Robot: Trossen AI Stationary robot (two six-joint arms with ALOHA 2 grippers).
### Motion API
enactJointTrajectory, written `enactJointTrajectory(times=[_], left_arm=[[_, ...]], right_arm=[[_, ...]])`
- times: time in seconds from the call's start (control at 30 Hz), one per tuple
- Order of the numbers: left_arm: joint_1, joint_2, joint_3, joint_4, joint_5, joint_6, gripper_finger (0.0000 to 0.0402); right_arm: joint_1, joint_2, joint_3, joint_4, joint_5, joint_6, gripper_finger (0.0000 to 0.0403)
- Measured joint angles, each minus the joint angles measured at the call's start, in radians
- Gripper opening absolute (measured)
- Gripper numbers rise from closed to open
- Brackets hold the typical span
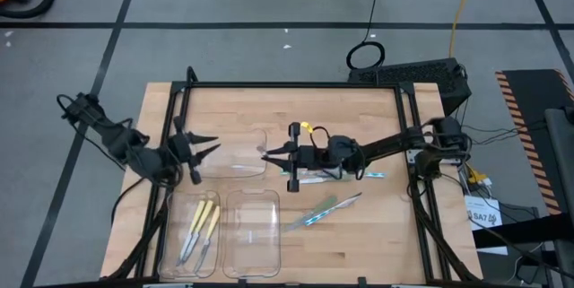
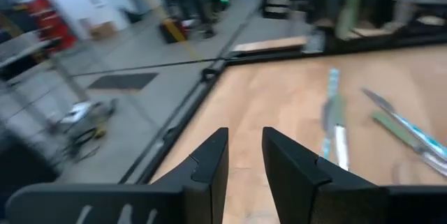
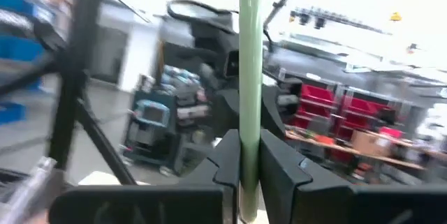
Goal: Sort silverware by color (type)
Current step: Put the bottom green table knife into the top transparent bin
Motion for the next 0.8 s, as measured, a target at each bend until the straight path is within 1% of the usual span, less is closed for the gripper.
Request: enactJointTrajectory(times=[0.1,0.17,0.23,0.3,0.37,0.4,0.47,0.57,0.67,0.77,0.8], left_arm=[[0.04,-0.032,-0.03,0.091,0.121,0.066,0.0097],[0.055,-0.053,-0.109,0.205,0.182,0.078,0.0097],[0.05,-0.066,-0.213,0.367,0.21,0.109,0.0097],[0.041,-0.068,-0.311,0.535,0.218,0.172,0.0097],[0.038,-0.073,-0.375,0.714,0.217,0.235,0.0097],[0.039,-0.073,-0.397,0.77,0.217,0.242,0.0097],[0.039,-0.074,-0.422,0.77,0.21,0.229,0.0097],[0.039,-0.072,-0.424,0.691,0.192,0.12,0.0097],[0.037,-0.073,-0.423,0.631,0.182,0.006,0.0097],[0.037,-0.062,-0.423,0.562,0.172,-0.084,0.0097],[0.037,-0.06,-0.423,0.55,0.164,-0.093,0.0097]], right_arm=[[-0.036,-0.001,0.0,0.014,-0.09,0.063,0.0025],[-0.053,0.007,0.0,0.017,-0.115,0.093,0.0025],[-0.059,0.017,0.0,0.014,-0.114,0.108,0.0025],[-0.06,0.032,0.0,0.014,-0.113,0.116,0.0025],[-0.057,0.04,0.0,0.016,-0.116,0.117,0.0025],[-0.055,0.044,0.0,0.019,-0.117,0.124,0.0025],[-0.055,0.053,0.0,0.018,-0.116,0.141,0.0025],[-0.055,0.066,-0.001,0.006,-0.116,0.145,0.0026],[-0.073,0.064,-0.001,-0.057,-0.114,0.156,0.0027],[-0.094,0.065,-0.001,-0.125,-0.113,0.226,0.0027],[-0.102,0.065,-0.001,-0.136,-0.111,0.249,0.0027]])
